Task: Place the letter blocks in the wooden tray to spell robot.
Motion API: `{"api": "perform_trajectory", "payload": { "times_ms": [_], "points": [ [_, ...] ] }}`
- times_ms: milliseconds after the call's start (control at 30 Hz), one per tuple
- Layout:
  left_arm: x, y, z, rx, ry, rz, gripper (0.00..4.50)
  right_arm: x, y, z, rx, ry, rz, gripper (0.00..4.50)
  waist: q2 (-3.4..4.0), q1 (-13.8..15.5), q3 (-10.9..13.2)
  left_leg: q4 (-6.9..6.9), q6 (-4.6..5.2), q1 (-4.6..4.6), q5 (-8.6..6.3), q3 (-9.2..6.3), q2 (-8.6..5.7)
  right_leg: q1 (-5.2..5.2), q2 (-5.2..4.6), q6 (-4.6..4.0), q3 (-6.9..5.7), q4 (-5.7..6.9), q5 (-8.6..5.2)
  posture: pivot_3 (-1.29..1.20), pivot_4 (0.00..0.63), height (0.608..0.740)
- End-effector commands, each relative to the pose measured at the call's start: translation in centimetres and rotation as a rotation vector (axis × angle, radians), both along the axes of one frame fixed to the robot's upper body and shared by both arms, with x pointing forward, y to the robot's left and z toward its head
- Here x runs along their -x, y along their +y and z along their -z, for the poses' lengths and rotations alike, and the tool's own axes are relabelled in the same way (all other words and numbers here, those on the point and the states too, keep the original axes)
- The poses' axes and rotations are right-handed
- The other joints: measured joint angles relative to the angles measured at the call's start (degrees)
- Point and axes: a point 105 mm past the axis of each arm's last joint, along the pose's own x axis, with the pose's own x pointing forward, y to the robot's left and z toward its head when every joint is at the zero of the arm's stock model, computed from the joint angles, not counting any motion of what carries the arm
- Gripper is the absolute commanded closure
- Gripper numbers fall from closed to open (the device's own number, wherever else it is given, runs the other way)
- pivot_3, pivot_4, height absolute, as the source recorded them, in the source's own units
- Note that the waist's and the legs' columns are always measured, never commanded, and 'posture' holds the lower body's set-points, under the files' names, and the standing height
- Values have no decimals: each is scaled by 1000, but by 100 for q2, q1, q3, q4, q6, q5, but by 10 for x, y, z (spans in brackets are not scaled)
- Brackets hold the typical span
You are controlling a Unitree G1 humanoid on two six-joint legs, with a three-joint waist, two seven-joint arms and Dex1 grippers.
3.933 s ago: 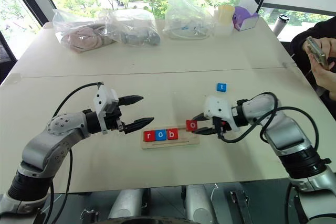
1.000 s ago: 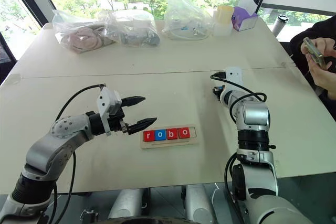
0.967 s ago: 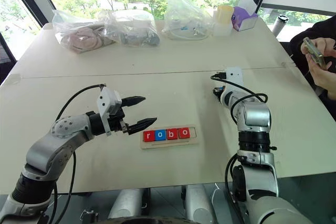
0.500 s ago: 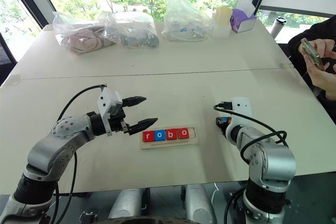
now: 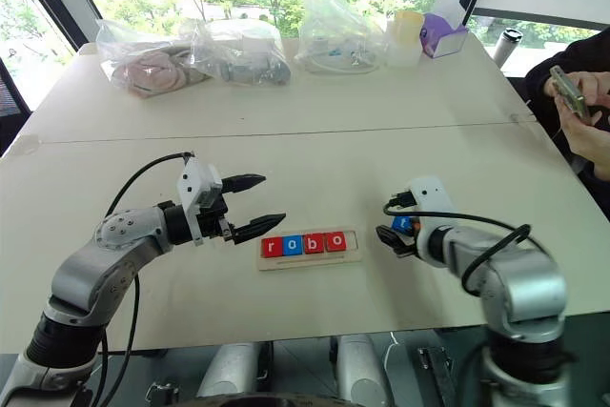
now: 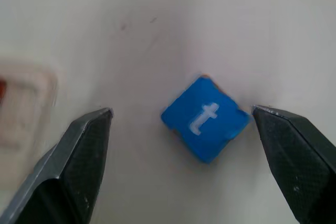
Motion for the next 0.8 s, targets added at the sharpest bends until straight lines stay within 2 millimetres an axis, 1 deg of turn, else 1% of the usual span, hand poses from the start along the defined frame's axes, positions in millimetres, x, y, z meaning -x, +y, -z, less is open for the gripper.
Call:
{"api": "perform_trajectory", "payload": {
  "times_ms": [33,100,167,200,367,467,567,667,733,800],
  "points": [
    [0,-6,-8,8,-43,25,0,-6,1,-14,92,-135,-335,30,-6,5,1,-2,0,-2,0,-1,1,0,4,1,0,-2,-1,0,150,740],
    [0,-6,-9,10,-46,25,0,-2,-5,-9,183,-151,-531,30,-7,6,2,-8,5,-1,-3,-3,1,0,12,10,-1,-2,-6,0,150,740],
    [-1,-7,-9,10,-48,26,0,2,-12,-1,196,-123,-634,30,-9,9,4,-15,10,0,-6,-4,3,-1,17,18,-1,-1,-11,0,150,740],
    [-1,-7,-9,9,-50,26,0,0,-15,1,191,-129,-659,30,-10,4,4,-14,13,0,-7,-5,4,-1,19,19,0,1,-12,0,150,740],
    [-1,-7,-11,6,-57,25,0,-9,-23,10,127,-120,-720,30,-10,-1,6,0,15,2,-8,-3,4,0,20,19,5,13,-11,0,150,740],
    [0,-7,-10,-2,-61,25,0,-20,-27,15,108,-125,-689,30,-11,10,6,8,14,4,-7,-3,4,3,21,17,5,18,-10,0,150,740],
    [0,-6,-10,-4,-62,22,0,-22,-27,19,68,-108,-674,30,-11,14,6,12,14,5,-7,-3,3,6,19,15,6,19,-9,0,150,740],
    [1,-6,-10,-4,-61,22,0,-22,-26,22,47,-106,-681,798,-12,15,5,12,14,7,-7,-3,3,8,19,14,6,20,-8,0,150,740],
    [0,-5,-10,-5,-60,23,0,-22,-25,22,50,-115,-689,1756,-12,15,5,11,14,8,-7,-3,3,8,19,14,6,21,-7,0,150,740],
    [0,-4,-10,-6,-61,22,0,-21,-25,23,57,-113,-697,2860,-12,16,5,11,14,9,-7,-3,3,8,19,14,6,23,-7,0,150,740]
  ]
}}
